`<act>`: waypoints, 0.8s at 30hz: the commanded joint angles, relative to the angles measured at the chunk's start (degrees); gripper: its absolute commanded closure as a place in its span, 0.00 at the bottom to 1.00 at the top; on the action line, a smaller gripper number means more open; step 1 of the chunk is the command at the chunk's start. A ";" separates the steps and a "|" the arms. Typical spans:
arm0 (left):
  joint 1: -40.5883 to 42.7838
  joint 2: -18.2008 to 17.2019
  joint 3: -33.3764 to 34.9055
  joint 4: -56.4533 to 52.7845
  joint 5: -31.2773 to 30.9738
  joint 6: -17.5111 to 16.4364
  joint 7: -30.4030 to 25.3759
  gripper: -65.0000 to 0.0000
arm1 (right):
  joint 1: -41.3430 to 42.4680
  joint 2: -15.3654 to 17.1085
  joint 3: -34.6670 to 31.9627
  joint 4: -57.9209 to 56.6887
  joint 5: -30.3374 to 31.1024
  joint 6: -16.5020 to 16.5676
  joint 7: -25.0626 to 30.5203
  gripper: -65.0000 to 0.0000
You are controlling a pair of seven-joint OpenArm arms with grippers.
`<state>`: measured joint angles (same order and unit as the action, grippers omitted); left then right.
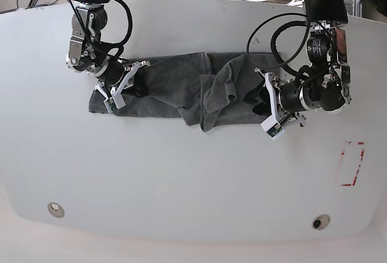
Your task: Fold the T-shirt properly
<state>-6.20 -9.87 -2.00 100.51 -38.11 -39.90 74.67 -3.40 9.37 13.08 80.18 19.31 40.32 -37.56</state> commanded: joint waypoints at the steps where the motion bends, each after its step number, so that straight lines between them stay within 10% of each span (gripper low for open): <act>1: -0.44 2.53 0.11 0.81 2.37 -0.10 -2.10 0.85 | -0.16 0.35 -0.11 -0.14 -2.83 -0.32 -3.45 0.97; 10: -0.62 8.15 6.00 0.72 14.15 2.41 -2.37 0.87 | -0.16 0.35 -0.11 -0.14 -2.74 -0.32 -3.45 0.97; 24: -2.99 11.76 23.76 -6.66 14.77 -0.10 -0.43 0.87 | 0.37 0.35 -0.03 -0.14 -2.74 -0.32 -3.45 0.97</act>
<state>-7.16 1.39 19.66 94.48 -22.65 -39.59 74.19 -3.01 9.37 13.08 80.14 19.29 40.34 -37.91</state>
